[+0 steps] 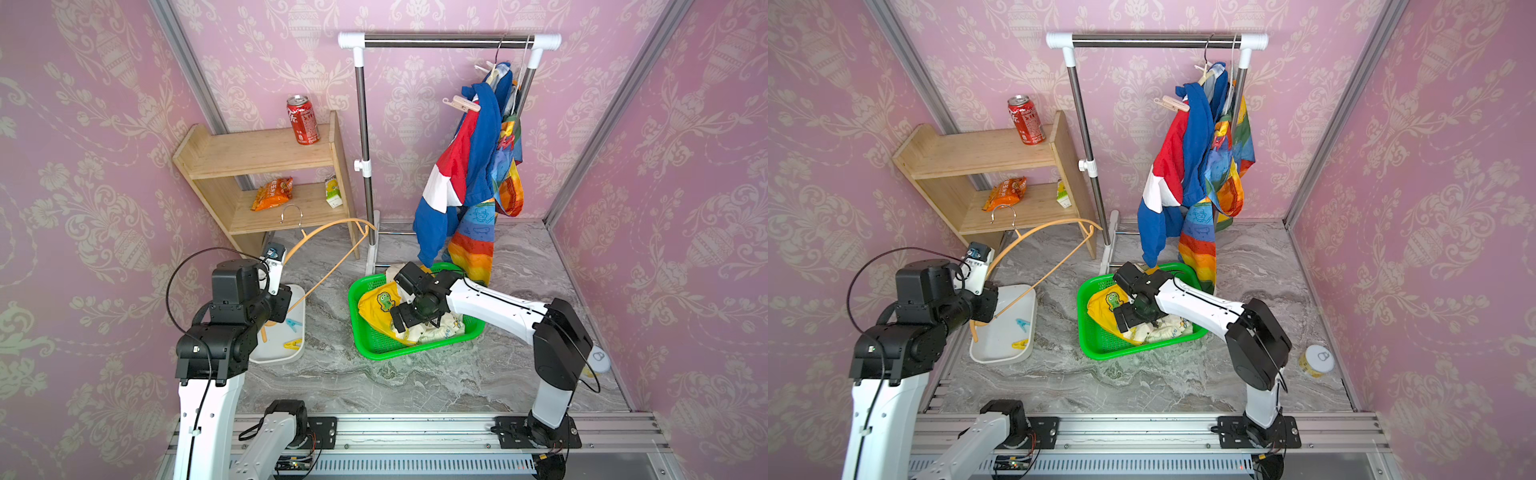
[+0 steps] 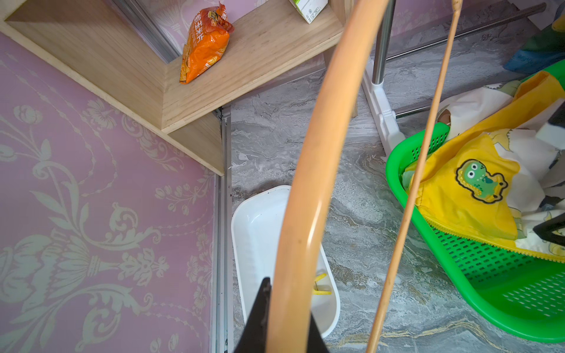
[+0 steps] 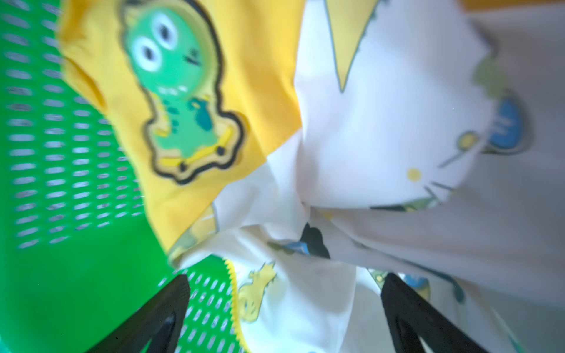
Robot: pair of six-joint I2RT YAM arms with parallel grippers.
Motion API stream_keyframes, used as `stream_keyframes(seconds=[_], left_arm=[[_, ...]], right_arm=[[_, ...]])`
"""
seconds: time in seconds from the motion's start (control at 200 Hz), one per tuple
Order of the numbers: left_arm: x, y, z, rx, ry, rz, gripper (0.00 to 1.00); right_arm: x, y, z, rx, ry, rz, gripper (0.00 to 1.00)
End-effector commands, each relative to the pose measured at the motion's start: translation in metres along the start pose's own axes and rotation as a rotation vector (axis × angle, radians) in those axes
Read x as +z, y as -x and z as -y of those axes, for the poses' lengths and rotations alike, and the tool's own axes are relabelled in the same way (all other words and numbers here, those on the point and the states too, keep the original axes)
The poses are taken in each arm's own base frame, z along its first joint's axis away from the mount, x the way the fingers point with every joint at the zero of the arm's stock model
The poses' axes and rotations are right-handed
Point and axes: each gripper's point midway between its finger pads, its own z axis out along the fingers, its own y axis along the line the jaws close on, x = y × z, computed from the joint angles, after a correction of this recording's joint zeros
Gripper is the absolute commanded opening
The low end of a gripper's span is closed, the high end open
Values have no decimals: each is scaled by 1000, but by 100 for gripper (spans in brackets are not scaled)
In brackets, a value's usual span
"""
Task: Remove the clothespins securing jackets to the hanger
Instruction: Adjust the jacket in the basket.
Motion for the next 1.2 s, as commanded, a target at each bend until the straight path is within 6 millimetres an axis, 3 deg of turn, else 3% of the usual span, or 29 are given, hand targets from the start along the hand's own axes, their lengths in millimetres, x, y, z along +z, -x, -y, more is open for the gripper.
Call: stream_keyframes(seconds=[0.0,0.125,0.275,0.385,0.59,0.825,1.196], left_arm=[[-4,9,-1,3,1,54,0],[-5,10,1,0,-7,60,0],[-6,10,2,0,-13,62,0],[-10,7,1,2,-5,63,0],[-17,-2,-3,4,22,52,0],[-16,-3,-4,5,29,46,0],[-13,-4,-4,12,30,32,0]], right_arm=[[-57,32,-4,14,2,151,100],[-78,77,4,68,-55,297,100],[-63,126,9,102,-142,336,97],[-48,143,16,90,-240,321,90],[-28,145,22,67,-288,306,86],[1,133,26,44,-339,243,83],[21,142,26,37,-370,298,87]])
